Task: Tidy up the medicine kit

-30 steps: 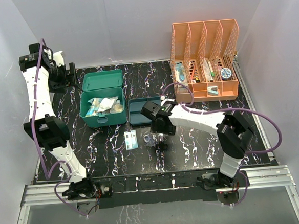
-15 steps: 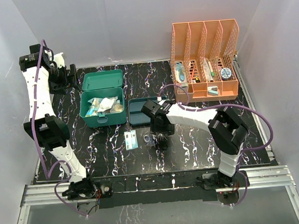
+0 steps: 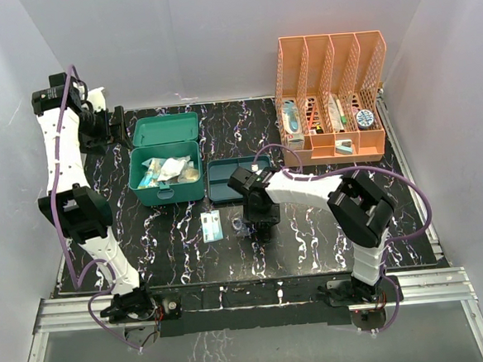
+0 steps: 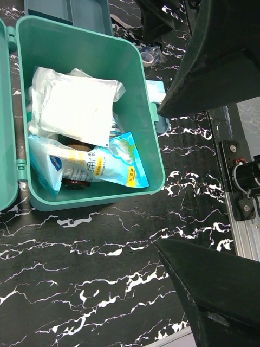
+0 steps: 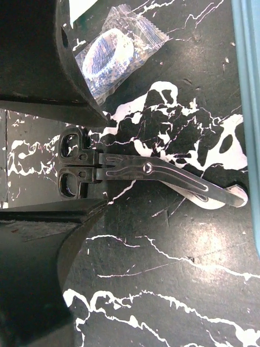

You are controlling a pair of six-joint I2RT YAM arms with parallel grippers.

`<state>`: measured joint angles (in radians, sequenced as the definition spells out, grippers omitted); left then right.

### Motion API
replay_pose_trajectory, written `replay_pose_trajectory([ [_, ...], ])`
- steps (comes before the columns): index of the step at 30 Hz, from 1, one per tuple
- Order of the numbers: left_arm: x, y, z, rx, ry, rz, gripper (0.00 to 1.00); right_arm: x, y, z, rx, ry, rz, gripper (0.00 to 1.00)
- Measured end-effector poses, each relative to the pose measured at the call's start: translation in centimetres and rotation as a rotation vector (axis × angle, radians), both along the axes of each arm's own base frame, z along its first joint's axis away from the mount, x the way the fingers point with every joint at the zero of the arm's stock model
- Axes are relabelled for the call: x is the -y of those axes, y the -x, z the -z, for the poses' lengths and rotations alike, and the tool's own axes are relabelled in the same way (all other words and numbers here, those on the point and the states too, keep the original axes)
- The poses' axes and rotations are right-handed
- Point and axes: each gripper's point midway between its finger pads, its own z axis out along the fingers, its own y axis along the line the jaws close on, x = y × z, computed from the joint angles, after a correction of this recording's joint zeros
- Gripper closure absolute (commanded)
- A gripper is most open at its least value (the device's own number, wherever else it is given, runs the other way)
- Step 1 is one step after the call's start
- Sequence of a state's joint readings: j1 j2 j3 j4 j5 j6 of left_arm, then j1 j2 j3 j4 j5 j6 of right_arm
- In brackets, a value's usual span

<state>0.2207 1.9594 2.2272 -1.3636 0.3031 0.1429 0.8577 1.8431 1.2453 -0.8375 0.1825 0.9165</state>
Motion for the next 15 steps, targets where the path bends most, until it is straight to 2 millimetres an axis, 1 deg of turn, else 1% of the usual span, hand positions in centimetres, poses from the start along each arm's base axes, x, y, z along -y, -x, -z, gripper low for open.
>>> replay_pose_trajectory([
  [6, -0.2, 0.7, 1.3, -0.047, -0.011, 0.014, 0.07, -0.6, 0.8, 0.2, -0.017, -0.01, -0.02, 0.51],
  [11, -0.4, 0.8, 1.5, -0.051, -0.024, 0.02, 0.07, -0.6, 1.6, 0.6, -0.033, 0.0, -0.032, 0.52],
  [15, -0.5, 0.8, 1.5, -0.052, -0.027, 0.026, 0.07, -0.6, 1.8, 0.7, -0.033, 0.001, -0.029, 0.57],
])
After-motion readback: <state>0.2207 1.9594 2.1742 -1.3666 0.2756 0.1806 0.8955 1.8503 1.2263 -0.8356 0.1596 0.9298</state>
